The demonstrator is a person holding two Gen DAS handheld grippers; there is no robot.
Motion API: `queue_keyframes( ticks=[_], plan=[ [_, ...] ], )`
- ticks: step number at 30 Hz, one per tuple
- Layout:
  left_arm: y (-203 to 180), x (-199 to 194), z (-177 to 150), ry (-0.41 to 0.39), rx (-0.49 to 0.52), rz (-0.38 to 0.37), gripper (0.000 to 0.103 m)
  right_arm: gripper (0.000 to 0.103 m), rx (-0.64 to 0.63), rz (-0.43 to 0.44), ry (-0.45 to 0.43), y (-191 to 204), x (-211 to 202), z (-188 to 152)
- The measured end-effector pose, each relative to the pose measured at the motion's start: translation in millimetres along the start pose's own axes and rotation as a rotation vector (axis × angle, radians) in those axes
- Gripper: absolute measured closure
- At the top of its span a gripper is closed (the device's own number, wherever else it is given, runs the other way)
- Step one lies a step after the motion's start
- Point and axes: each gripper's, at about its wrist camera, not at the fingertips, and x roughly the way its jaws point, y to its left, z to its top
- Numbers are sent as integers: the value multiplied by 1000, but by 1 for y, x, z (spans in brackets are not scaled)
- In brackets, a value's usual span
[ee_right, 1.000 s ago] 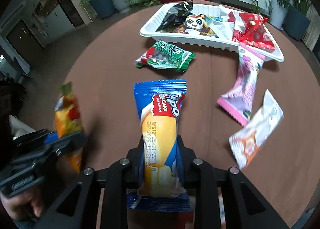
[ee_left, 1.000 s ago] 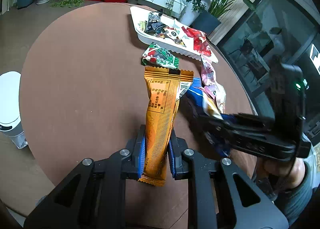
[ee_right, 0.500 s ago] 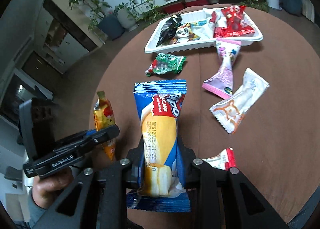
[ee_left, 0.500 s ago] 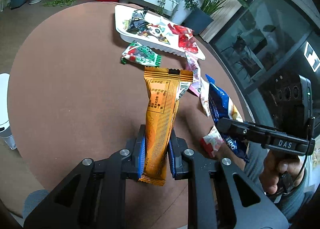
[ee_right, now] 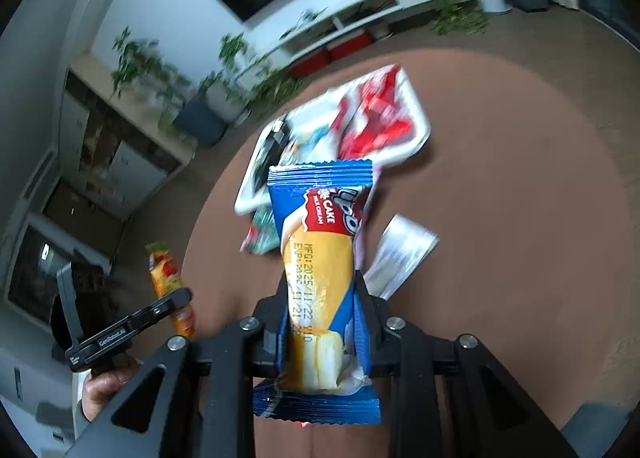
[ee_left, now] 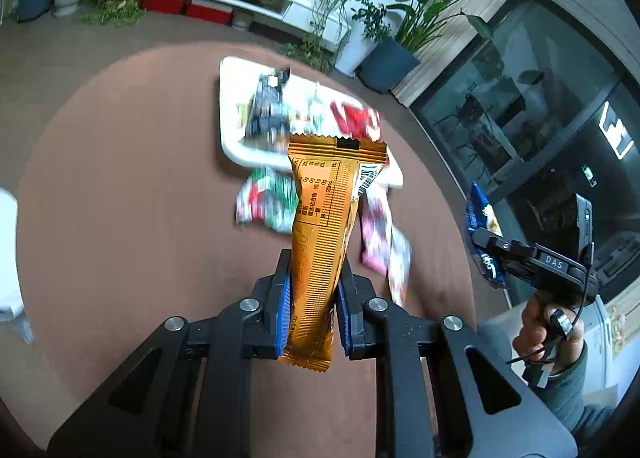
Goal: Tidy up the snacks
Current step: 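Carry the orange bar and blue cake packet into the tray with both grippers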
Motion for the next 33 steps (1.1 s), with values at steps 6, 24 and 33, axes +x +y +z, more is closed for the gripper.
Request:
queue_keyframes(
  ticks=[6,24,33],
  plan=[
    [-23,24,83,-18,75,35,86,75,-42,-42,-103,5,-11,66],
    [-40,174,183,114,161,191,86,75,-233,-148,48,52,144,154],
    [-24,226,179,158,138,247,85,75,-256,-224,108,42,186,158]
  ],
)
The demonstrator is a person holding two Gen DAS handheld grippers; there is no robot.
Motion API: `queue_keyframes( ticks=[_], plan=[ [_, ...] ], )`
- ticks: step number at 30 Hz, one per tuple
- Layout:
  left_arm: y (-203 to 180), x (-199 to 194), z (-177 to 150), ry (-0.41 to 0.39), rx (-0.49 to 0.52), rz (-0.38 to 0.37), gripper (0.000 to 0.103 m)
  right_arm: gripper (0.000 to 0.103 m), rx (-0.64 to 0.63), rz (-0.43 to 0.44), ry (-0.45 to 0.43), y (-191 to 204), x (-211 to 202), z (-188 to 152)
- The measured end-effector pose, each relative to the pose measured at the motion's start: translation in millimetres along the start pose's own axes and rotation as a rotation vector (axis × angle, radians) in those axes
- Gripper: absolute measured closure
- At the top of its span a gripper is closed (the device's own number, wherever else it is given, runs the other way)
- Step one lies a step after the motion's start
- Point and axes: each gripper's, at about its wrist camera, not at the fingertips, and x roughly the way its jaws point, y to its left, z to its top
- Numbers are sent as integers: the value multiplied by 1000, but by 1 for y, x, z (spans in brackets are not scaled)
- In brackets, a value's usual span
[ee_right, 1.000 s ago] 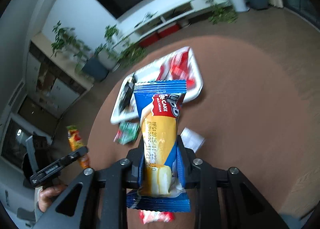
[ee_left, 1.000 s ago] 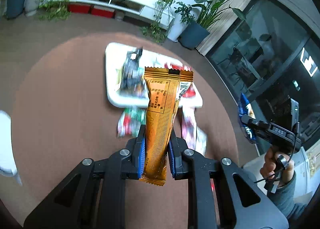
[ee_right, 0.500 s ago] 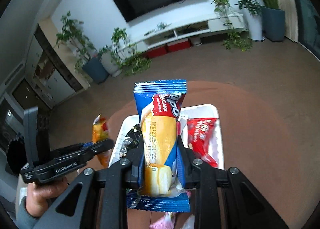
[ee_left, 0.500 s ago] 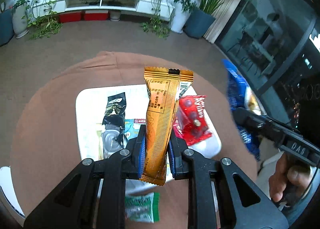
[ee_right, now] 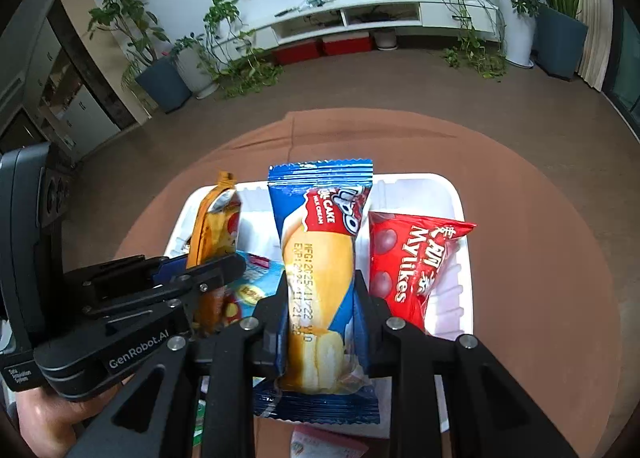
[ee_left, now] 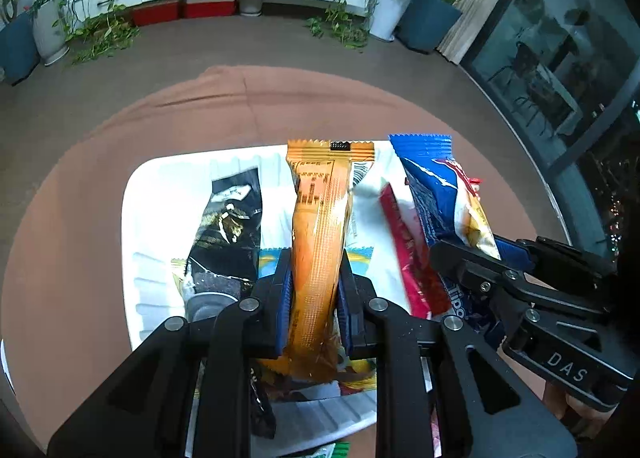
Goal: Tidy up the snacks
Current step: 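Carry the orange bar and blue cake packet into the tray with both grippers, then open both grippers and withdraw from the tray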
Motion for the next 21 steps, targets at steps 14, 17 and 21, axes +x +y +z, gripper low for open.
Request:
queue_keyframes(
  ticks=[14,17,21],
  plan=[
    [11,15,-3,-12,-32,25,50,72,-24,-49,32,-1,27,-4],
    [14,9,-7,-19,-43,23,46,71,-20,-42,34,-1,26,-5],
    [18,2,-9,-31,-57,14,44,61,-18,-40,26,-1,23,-6]
  ],
)
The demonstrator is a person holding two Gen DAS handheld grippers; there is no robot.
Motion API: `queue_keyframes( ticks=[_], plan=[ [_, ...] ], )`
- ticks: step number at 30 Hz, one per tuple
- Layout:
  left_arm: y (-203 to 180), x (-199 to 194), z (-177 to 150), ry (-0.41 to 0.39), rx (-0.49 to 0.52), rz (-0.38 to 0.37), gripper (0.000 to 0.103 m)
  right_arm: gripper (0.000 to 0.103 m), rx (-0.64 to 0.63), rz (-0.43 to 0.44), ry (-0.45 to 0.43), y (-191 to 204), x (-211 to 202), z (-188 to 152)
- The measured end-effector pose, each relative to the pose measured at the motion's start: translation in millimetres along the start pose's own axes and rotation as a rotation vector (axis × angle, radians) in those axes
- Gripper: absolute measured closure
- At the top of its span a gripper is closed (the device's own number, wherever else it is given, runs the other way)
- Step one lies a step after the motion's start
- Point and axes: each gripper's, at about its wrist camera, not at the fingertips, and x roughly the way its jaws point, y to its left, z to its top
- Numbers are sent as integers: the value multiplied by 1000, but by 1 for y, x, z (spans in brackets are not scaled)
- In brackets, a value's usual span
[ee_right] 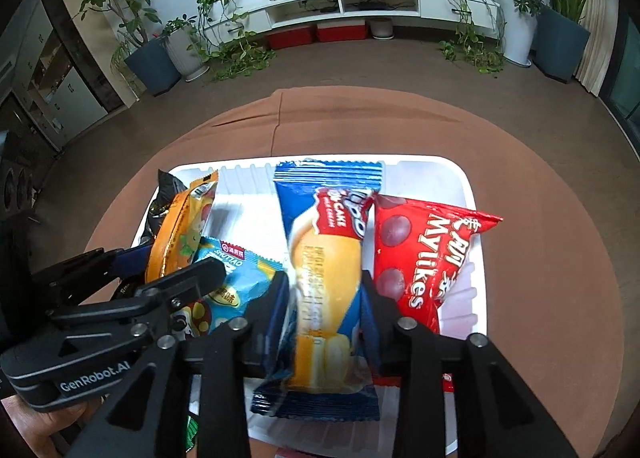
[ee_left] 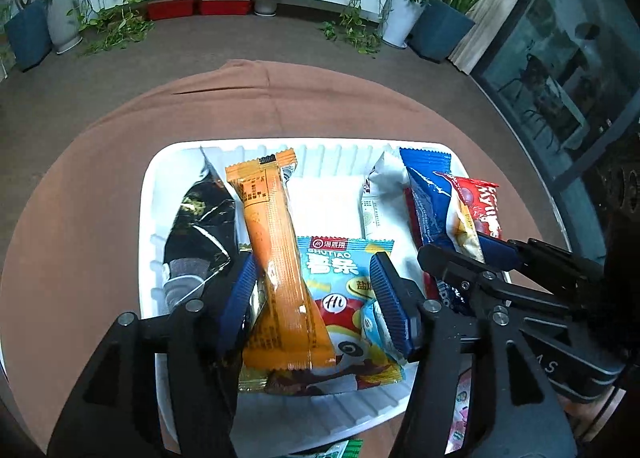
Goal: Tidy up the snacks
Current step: 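Open both grippers and withdraw from the tray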
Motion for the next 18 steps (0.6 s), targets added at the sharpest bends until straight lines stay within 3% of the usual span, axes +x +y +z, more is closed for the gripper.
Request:
queue_keyframes(
  ticks=[13,18],
  plan=[
    [-2,-46,-12,-68,-20,-51,28,38,38,49,-70,-4,-36,-5],
    [-5,-71,-25,-75,-11,-76,16,29,59,83,-97,-3,-54,-13]
  ],
)
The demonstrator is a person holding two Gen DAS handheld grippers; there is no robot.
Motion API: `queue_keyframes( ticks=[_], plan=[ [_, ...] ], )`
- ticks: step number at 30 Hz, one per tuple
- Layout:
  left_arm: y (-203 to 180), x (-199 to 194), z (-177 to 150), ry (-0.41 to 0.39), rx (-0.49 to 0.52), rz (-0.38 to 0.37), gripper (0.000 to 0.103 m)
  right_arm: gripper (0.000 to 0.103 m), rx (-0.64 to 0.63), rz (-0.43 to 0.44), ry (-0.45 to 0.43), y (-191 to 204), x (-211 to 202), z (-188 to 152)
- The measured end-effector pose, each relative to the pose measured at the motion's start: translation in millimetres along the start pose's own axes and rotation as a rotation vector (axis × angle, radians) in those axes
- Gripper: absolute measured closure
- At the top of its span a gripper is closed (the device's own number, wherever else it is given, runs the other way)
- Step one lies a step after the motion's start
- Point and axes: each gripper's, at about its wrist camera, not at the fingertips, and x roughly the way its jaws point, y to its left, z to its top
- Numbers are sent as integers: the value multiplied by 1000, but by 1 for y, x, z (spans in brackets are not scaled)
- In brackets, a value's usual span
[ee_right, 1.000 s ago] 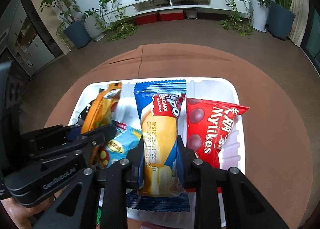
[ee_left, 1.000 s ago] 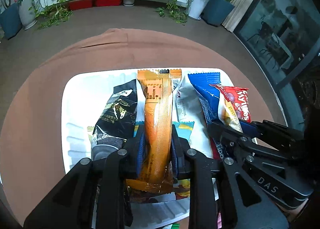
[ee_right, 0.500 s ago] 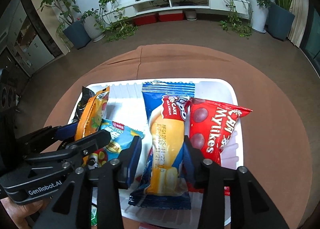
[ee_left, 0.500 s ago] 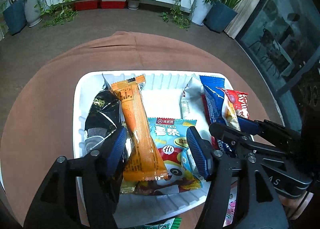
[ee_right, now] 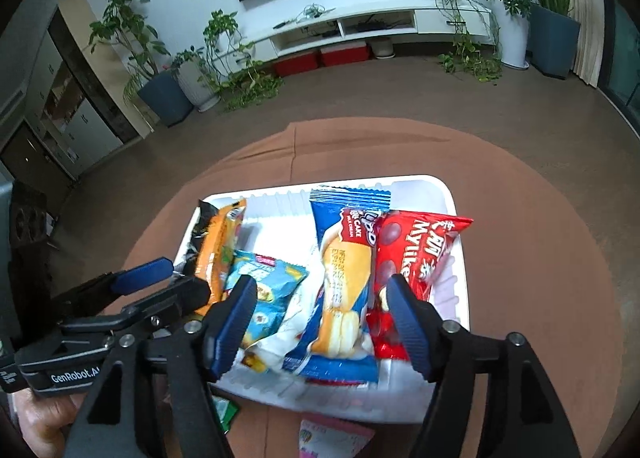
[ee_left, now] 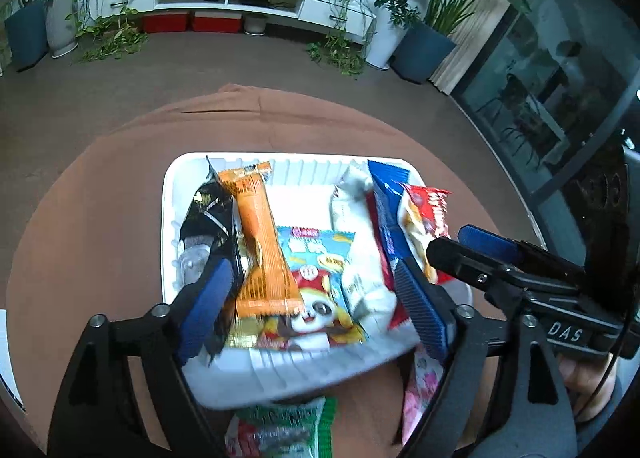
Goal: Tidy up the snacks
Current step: 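Open both grippers and withdraw from the tray, then grasp the green snack bag with the left gripper and lift it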
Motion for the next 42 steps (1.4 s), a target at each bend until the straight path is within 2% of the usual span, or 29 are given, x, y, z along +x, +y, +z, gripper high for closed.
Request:
queue_keyframes(
  ticks=[5,8,11,17,23,27,32,35,38,42],
  plan=[
    [-4,-29,-24,4,73,-41,12,21,-1,56,-30,3,-25,-17],
    [-8,-43,-44,29,190,-53,12,18,-6,103,-45,1,-45,-38],
    [-14,-48,-68,89,364,-68,12,17,-5,149,-37,-1,-61,-61],
    [-20,-47,-103,178,537,-108,12,16,8,208,-4,-8,-80,-107],
    [-36,-35,-128,242,703,-53,13,16,64,223,25,-19,-83,-136],
    [-39,-24,-129,261,738,-53,13,16,80,234,24,-24,-84,-142],
    [-27,-5,-121,311,677,-22,13,16,87,242,20,-24,-85,-145],
    [-21,-2,-124,326,645,-48,13,16,91,244,24,-26,-83,-147],
    [-23,-5,-135,360,667,-84,13,16,101,246,28,-29,-82,-150],
    [-32,-18,-152,396,713,-186,13,16,107,248,31,-30,-82,-152]
  ],
)
